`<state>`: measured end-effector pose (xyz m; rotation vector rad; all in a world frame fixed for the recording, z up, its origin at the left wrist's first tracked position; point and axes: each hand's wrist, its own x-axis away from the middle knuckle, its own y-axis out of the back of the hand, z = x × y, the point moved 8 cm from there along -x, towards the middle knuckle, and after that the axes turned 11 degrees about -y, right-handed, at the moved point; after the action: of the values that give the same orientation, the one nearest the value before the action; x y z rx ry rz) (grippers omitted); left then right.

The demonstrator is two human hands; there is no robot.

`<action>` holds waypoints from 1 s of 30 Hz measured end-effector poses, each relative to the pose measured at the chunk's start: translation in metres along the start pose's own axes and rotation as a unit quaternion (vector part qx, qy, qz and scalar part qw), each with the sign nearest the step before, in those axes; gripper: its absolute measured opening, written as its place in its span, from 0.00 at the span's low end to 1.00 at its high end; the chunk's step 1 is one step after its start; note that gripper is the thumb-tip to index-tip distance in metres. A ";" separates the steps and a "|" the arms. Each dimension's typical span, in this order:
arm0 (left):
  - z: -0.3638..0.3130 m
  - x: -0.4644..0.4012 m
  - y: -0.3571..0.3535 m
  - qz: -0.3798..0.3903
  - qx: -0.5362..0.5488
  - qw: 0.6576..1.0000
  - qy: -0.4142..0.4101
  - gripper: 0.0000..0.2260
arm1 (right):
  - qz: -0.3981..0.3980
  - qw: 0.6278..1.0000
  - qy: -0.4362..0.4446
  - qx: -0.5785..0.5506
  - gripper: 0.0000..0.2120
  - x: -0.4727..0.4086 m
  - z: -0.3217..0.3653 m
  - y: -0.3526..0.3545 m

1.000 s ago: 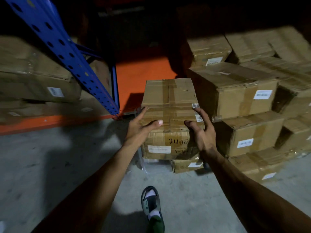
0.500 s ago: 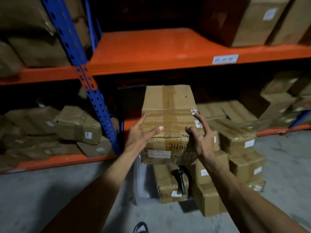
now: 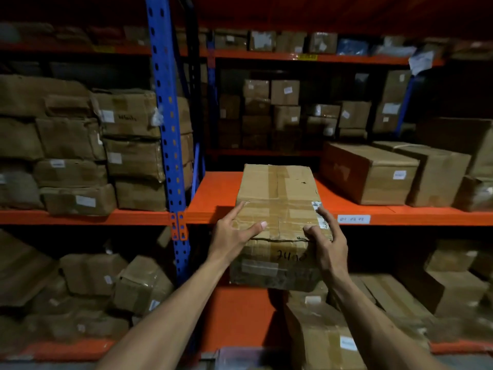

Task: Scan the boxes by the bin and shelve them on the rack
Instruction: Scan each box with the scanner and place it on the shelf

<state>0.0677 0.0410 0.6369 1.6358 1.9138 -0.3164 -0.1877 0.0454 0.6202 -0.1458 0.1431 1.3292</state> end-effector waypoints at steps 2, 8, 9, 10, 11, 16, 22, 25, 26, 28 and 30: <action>0.003 -0.024 0.015 -0.010 -0.010 1.000 -0.004 0.41 | 0.009 1.000 -0.001 -0.004 0.27 -0.019 0.008 -0.023; 0.058 -0.094 0.062 -0.029 -0.037 0.999 0.016 0.41 | 0.034 0.999 -0.023 -0.026 0.28 -0.092 -0.006 -0.111; 0.071 -0.107 0.070 -0.028 -0.039 0.999 0.024 0.40 | 0.038 0.998 -0.030 -0.026 0.28 -0.106 -0.012 -0.128; 0.085 -0.120 0.079 -0.029 -0.040 0.998 0.036 0.40 | 0.040 0.998 -0.037 -0.023 0.27 -0.118 -0.018 -0.145; 0.100 -0.132 0.088 -0.029 -0.043 0.998 0.047 0.39 | 0.042 0.998 -0.043 -0.021 0.27 -0.131 -0.024 -0.161; 0.171 -0.185 0.128 -0.027 -0.053 0.995 0.085 0.41 | 0.056 0.997 -0.052 -0.002 0.31 -0.183 -0.047 -0.238; 0.229 -0.238 0.158 -0.029 -0.081 0.990 0.111 0.40 | 0.045 0.998 -0.046 0.027 0.31 -0.239 -0.058 -0.296; 0.216 -0.263 0.163 -0.022 -0.232 0.972 -0.003 0.34 | 0.052 0.996 -0.047 0.062 0.32 -0.260 -0.058 -0.311; 0.202 -0.267 0.160 -0.010 -0.318 0.943 -0.102 0.30 | 0.041 0.994 -0.027 0.096 0.32 -0.264 -0.057 -0.312; 0.187 -0.259 0.144 0.030 -0.446 0.846 -0.290 0.27 | -0.004 0.968 0.097 0.230 0.32 -0.262 -0.047 -0.311; 0.200 -0.243 0.130 0.088 -0.511 0.771 -0.369 0.28 | -0.028 0.877 0.300 0.373 0.31 -0.240 -0.039 -0.319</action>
<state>0.2646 -0.2365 0.6432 0.7290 0.9621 0.1599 0.0661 -0.2652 0.6346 0.1023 1.1560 1.0511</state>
